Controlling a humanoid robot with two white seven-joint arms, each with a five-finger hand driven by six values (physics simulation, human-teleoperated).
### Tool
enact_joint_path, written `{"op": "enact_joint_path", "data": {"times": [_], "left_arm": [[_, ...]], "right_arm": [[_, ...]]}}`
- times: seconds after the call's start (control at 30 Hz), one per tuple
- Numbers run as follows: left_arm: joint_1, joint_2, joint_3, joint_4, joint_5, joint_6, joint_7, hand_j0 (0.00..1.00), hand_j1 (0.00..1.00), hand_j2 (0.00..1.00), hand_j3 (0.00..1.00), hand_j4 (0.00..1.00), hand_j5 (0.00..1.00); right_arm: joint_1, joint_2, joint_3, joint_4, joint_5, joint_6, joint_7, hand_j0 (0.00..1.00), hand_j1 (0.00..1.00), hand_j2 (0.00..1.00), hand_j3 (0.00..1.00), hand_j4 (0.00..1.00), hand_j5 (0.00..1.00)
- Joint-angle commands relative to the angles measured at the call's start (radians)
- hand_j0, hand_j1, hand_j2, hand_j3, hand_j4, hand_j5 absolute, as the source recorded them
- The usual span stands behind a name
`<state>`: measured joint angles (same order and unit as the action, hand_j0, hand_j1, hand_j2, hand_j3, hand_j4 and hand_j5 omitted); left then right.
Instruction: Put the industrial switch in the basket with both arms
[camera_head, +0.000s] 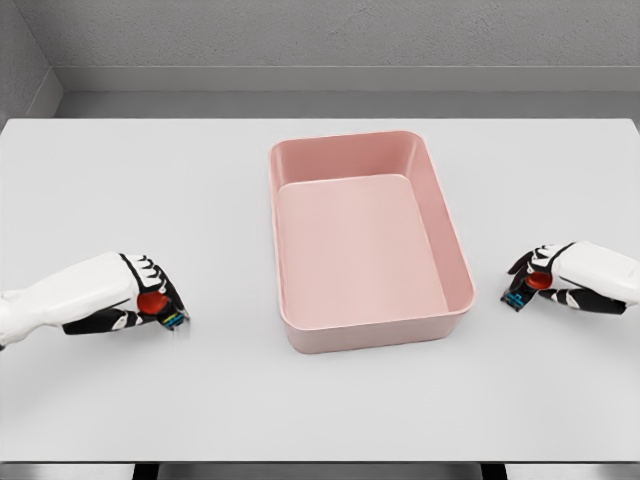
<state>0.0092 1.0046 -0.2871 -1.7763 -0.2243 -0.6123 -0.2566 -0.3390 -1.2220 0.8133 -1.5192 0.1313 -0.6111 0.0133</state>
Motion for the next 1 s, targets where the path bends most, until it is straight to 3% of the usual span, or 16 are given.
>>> {"op": "enact_joint_path", "data": {"times": [0.0,0.27,0.97], "left_arm": [[0.000,0.008,0.000,0.000,0.019,0.001,0.000,0.56,0.56,0.56,0.56,0.56,0.56],[-0.035,0.006,0.000,0.000,0.020,0.001,0.000,0.56,0.56,0.56,0.56,0.56,0.56],[-0.126,-0.009,-0.001,-0.009,0.039,0.001,0.000,0.55,0.55,0.55,0.55,0.55,0.55]], "right_arm": [[0.000,-0.001,-0.011,0.001,-0.005,0.000,0.000,0.50,0.50,0.50,0.50,0.50,0.50],[-0.009,-0.001,-0.014,0.001,-0.007,0.000,0.000,0.49,0.49,0.49,0.49,0.49,0.49],[-0.029,-0.007,-0.146,-0.009,-0.016,0.000,0.025,0.49,0.49,0.49,0.49,0.49,0.49]]}}
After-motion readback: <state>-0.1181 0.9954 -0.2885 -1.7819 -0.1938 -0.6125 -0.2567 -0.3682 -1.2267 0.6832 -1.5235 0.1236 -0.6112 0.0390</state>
